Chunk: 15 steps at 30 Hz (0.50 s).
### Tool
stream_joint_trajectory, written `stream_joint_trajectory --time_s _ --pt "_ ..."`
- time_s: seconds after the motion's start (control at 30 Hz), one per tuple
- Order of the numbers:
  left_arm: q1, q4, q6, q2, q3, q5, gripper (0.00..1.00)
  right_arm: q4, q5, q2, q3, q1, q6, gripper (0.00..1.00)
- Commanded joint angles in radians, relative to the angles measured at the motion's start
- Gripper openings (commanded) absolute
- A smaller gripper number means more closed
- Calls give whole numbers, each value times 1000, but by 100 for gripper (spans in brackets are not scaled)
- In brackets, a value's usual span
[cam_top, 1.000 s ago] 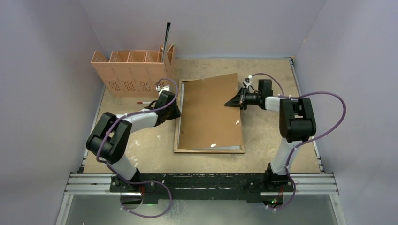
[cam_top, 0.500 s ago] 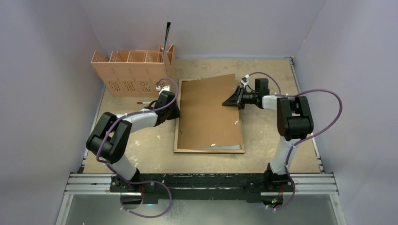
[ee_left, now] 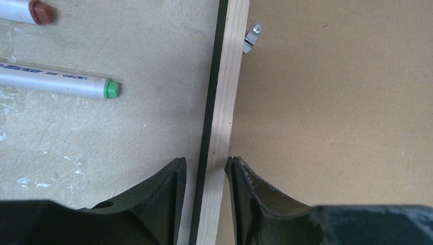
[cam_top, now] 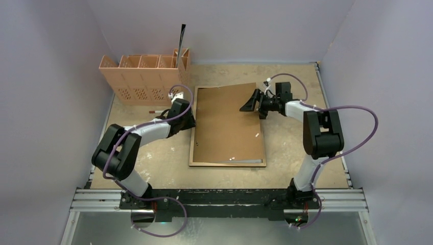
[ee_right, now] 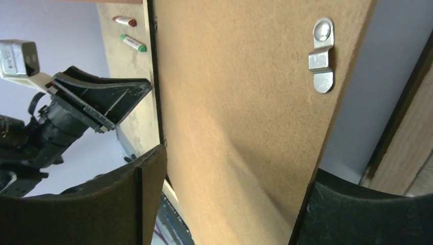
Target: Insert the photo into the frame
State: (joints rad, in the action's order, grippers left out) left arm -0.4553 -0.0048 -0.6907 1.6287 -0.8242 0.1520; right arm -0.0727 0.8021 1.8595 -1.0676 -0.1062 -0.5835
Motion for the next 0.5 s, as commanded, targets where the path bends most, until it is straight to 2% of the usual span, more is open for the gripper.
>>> stream_joint_trajectory --time_s 0.0,0.2,0.47 --pt "7 6 16 -61 1 27 39 108 -129 -74 -66 -18 77 77" --pt "7 -26 22 -114 7 8 43 178 -291 -124 -52 -20 112 78" --pt "13 -16 55 -87 25 2 60 241 -470 -200 -25 -21 169 78"
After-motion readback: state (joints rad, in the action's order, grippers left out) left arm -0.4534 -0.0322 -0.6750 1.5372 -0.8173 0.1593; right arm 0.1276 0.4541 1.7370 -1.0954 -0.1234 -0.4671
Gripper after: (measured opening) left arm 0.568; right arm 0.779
